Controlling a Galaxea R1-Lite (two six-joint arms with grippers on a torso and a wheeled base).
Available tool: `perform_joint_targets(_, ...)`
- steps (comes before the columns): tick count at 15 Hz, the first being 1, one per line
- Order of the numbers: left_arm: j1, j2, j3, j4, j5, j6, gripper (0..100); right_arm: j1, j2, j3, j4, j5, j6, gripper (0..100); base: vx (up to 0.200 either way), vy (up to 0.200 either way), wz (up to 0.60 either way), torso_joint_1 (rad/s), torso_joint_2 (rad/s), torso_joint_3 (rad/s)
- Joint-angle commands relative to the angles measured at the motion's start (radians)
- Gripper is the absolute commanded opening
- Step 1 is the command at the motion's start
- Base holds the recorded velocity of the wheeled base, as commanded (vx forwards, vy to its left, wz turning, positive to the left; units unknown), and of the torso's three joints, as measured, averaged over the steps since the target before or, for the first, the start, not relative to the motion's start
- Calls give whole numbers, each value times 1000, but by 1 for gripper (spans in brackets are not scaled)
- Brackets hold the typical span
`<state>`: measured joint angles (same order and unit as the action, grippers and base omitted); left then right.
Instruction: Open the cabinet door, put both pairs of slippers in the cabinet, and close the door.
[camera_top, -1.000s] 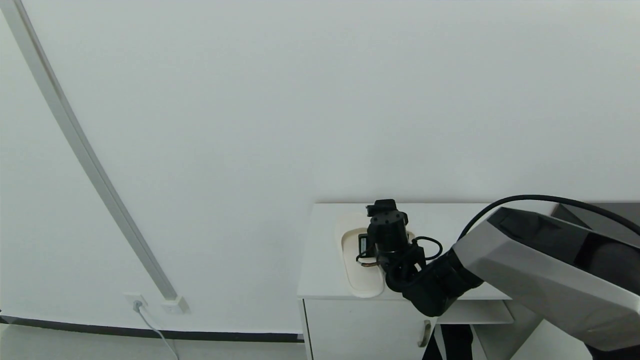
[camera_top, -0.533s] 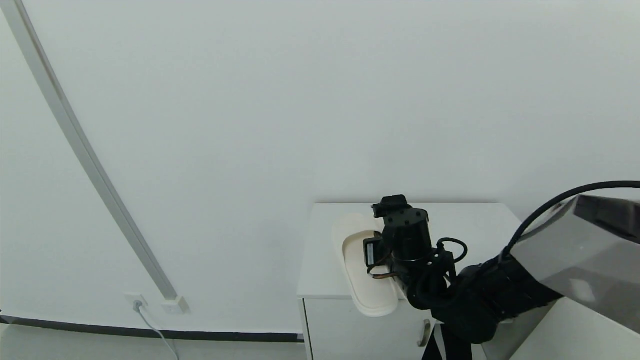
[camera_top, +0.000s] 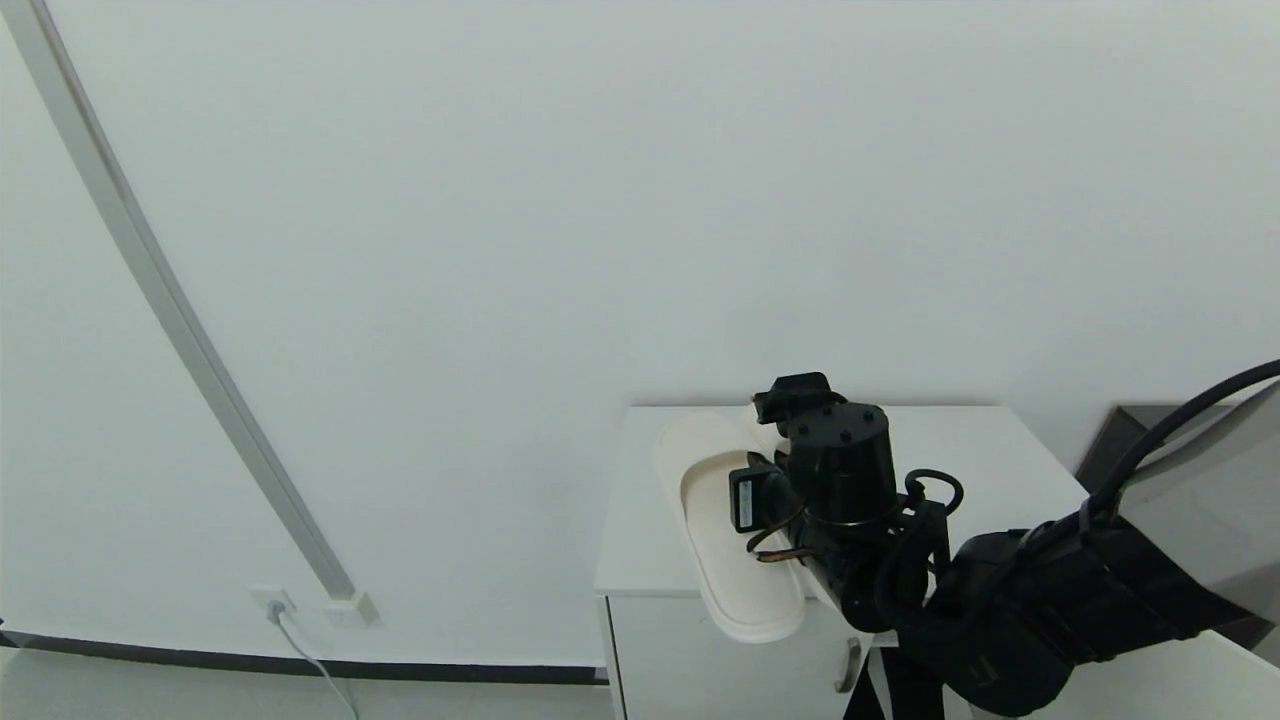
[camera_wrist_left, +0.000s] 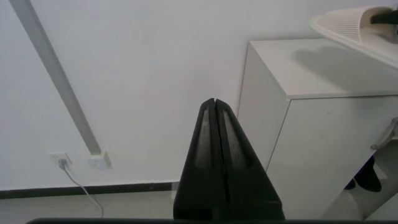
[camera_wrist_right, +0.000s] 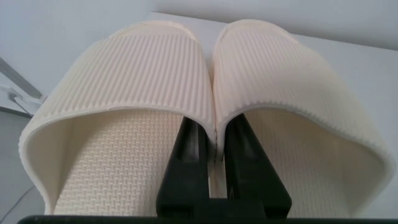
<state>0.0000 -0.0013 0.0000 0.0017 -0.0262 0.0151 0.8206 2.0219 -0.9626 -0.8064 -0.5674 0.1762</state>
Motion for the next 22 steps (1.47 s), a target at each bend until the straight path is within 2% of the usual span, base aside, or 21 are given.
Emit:
perform_joint_targets(1,0,1,-2,0,-1,0,0,0,-3,2,0,0,0,0,-200,0,0,2,2,-2)
perform_joint_targets(15,0,1,0,0,0,0,0,0,-3,11,0,-3,-3,0,-200,0,0,2,3,3)
perform_joint_targets(22,0,1,0,0,0,0,0,2,-3,16,0,-3,-4,0,0,0,0,0,0,0)
